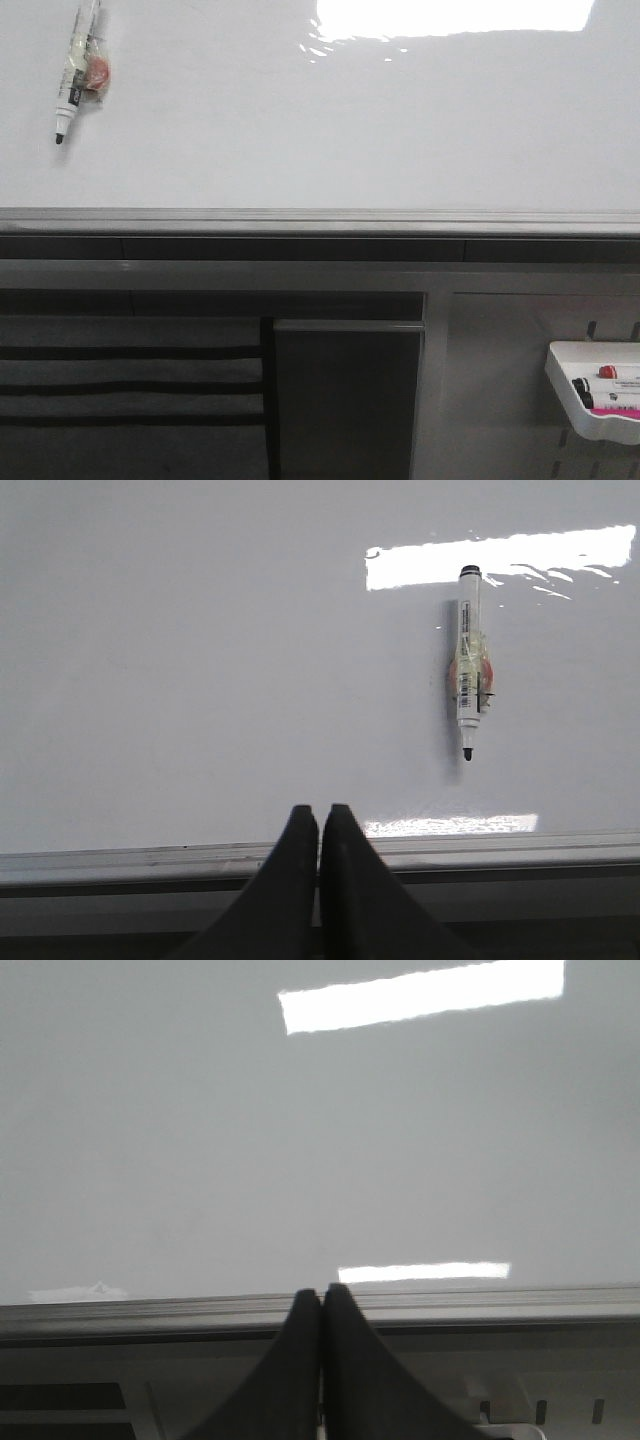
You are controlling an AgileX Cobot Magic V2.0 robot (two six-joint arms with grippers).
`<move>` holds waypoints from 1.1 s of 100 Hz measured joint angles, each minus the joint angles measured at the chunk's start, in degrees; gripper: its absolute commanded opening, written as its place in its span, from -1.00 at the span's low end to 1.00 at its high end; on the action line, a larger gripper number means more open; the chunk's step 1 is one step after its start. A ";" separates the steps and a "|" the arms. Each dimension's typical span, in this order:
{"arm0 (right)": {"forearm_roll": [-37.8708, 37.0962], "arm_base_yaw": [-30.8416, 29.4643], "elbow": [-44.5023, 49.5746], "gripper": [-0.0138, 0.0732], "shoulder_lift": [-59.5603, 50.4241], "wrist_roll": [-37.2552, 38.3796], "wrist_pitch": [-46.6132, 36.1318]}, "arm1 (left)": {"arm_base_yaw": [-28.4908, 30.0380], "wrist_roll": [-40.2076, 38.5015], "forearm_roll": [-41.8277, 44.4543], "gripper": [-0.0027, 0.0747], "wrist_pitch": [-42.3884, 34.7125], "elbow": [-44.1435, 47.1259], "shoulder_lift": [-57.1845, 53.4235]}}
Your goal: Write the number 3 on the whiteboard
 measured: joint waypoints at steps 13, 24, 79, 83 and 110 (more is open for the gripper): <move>0.00 0.00 0.00 -0.84 0.00 0.00 0.00 | 0.00 0.00 0.00 -0.98 0.00 0.00 0.00; 0.00 0.00 0.00 -0.84 0.00 0.00 0.00 | 0.00 0.00 0.00 -0.98 0.00 0.00 0.00; 0.00 0.00 0.00 -0.84 0.00 0.00 -0.35 | 0.00 0.00 0.00 -0.98 0.00 0.00 0.00; 0.00 0.00 0.00 -0.84 0.00 0.00 -0.88 | 0.00 0.00 0.00 -0.98 0.00 0.00 0.00; 4.37 0.00 -2.29 -0.84 0.00 0.00 2.59 | 0.00 0.00 -5.78 -0.98 -1.24 -1.02 0.00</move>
